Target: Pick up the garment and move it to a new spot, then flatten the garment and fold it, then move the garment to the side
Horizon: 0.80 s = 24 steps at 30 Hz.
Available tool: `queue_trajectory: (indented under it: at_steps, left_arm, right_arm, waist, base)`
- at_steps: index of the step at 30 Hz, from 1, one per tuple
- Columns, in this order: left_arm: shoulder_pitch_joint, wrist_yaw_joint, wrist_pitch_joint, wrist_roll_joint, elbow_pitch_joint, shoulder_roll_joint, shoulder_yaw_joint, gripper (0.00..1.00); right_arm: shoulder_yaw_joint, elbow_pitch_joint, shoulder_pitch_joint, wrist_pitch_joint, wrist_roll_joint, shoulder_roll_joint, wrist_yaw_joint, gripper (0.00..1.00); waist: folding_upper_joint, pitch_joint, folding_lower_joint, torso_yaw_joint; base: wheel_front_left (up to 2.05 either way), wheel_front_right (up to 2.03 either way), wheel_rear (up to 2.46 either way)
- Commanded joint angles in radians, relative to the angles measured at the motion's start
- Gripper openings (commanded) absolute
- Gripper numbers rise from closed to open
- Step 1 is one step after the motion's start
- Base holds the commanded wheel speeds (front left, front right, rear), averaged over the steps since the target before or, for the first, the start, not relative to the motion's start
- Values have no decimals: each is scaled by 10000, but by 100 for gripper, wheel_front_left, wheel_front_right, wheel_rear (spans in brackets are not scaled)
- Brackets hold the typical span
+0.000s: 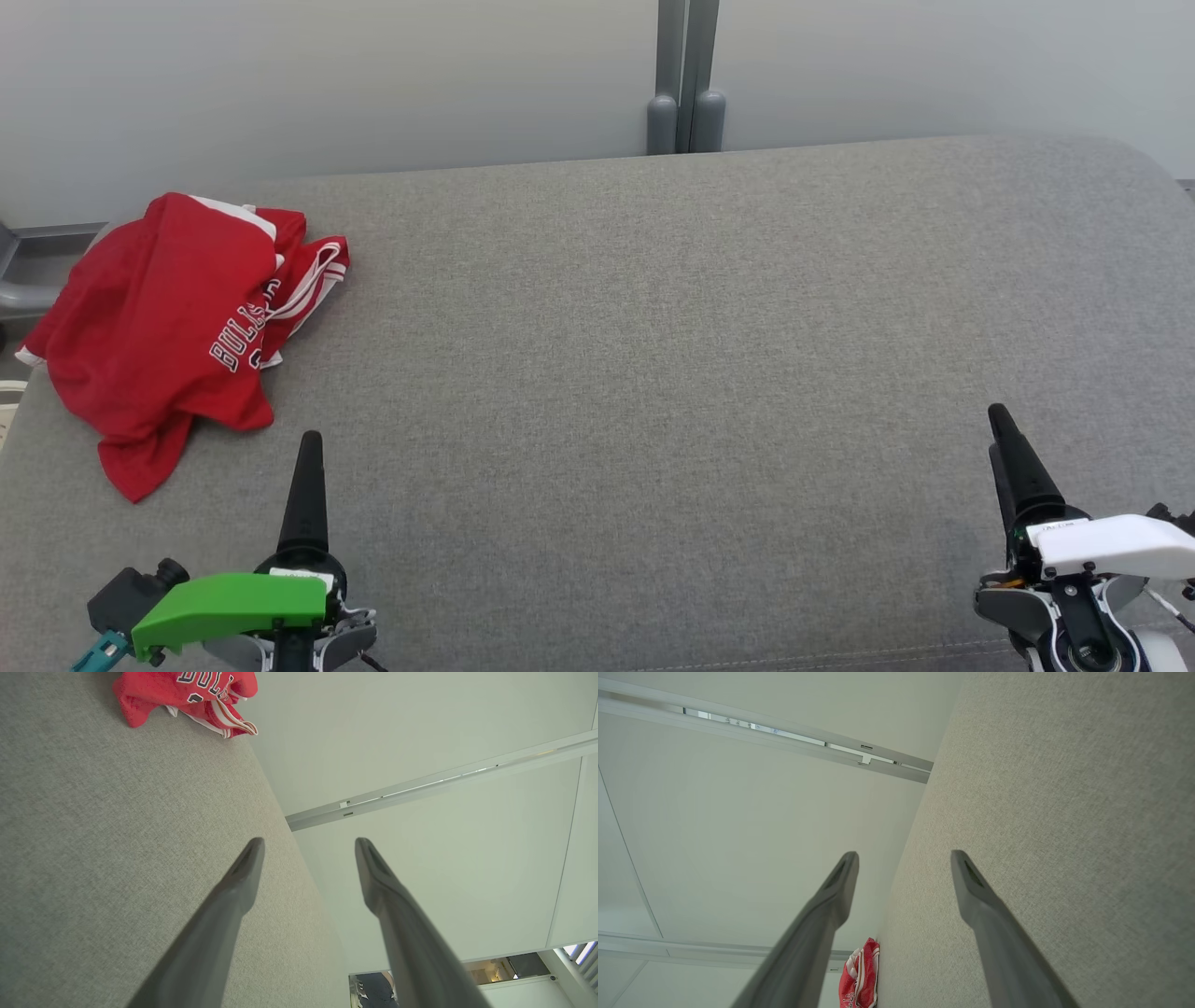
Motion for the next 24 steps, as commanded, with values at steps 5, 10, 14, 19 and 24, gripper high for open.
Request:
queue_trajectory:
  at_steps: [5, 10, 14, 19, 24]
  left_arm:
    - [-69, 256, -215, 1668, -548, 28, -72, 100]
    - [2, 379, -362, 3145, -768, 31, -130, 100]
    - [72, 453, -459, 4079, -836, 34, -134, 100]
    - [137, 547, -562, 5241, -847, 37, -129, 100]
    - [181, 586, -664, 6236, -779, 69, -172, 100]
  right_arm:
    - [293, -683, -79, -423, -1627, -104, 4, 100]
    - [564, -1039, -8, -715, -3060, -114, 5, 100]
    - [791, -1192, 15, -901, -3992, -120, 4, 100]
    - [1064, -1312, 38, -1126, -4968, -128, 5, 100]
    - [1293, -1332, 23, -1340, -5734, -135, 5, 100]
  waist:
    - [0, 6, 0, 12]
    - [0, -4, 0, 34]
    - [0, -10, 0, 40]
    - [0, -12, 0, 36]
    - [0, -8, 0, 35]
  base:
    - [0, 0, 0]
    - [0, 0, 0]
    - [0, 0, 0]
    - [0, 0, 0]
    - [0, 0, 0]
